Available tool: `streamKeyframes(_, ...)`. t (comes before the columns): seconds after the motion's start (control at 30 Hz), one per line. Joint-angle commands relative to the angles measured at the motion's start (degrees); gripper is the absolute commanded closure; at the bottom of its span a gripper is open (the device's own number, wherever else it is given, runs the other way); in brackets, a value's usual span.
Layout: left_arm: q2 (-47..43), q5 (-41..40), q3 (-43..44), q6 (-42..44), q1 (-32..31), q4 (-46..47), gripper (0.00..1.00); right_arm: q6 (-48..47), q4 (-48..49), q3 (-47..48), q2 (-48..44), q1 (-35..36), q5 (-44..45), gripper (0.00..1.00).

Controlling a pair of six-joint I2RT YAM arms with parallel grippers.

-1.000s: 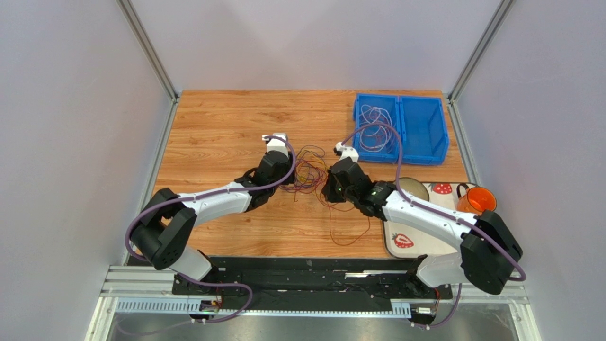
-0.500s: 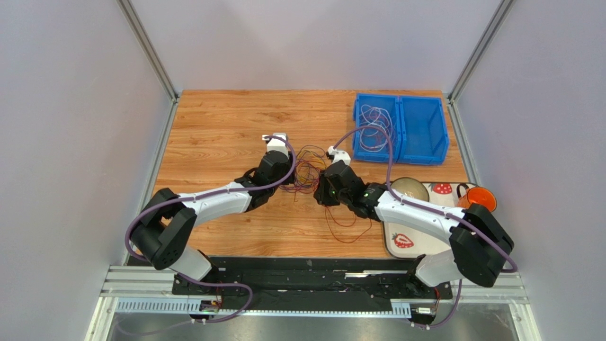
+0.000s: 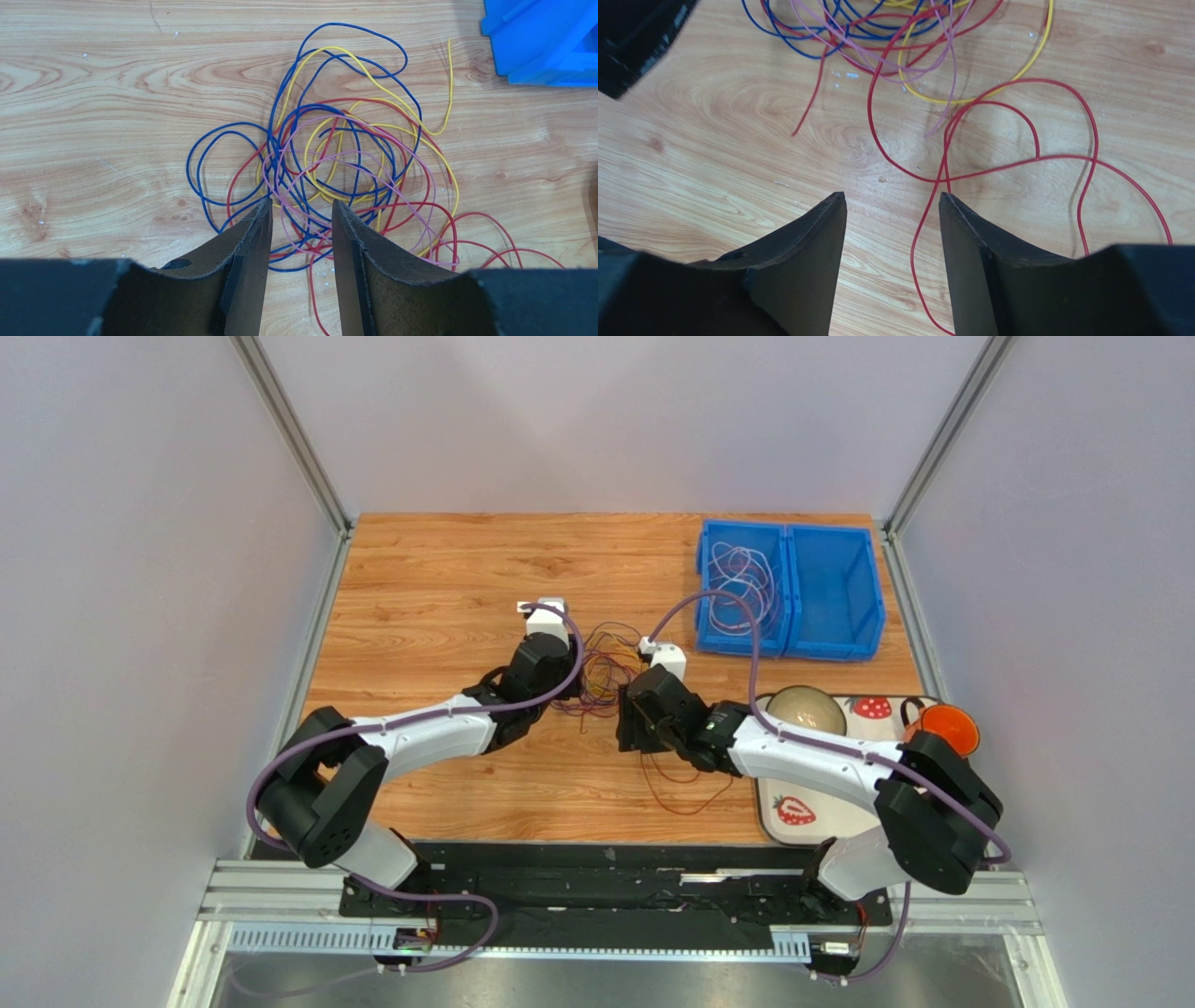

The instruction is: Untangle the cables

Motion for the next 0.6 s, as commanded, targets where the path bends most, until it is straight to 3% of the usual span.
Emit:
streamKeyframes(0.0,-0.52,0.08,-0.63,1.07,0.06,2.23,0.55,-0.69,-2.77,2.64,1.26,2.87,6.10,0.42)
streamKeyframes(0.4,-0.43,-0.01,-0.72,1.15,0.06,2.31,0.55,-3.76,-3.83,7.29,10.66,4.02,11.90,0.41)
streamKeyframes(0.57,-0.52,-0.01,-0.72,1.07,-0.03,2.31,0.55,-4.99,-3.48,8.88,13.91,4.02,13.75,0.46)
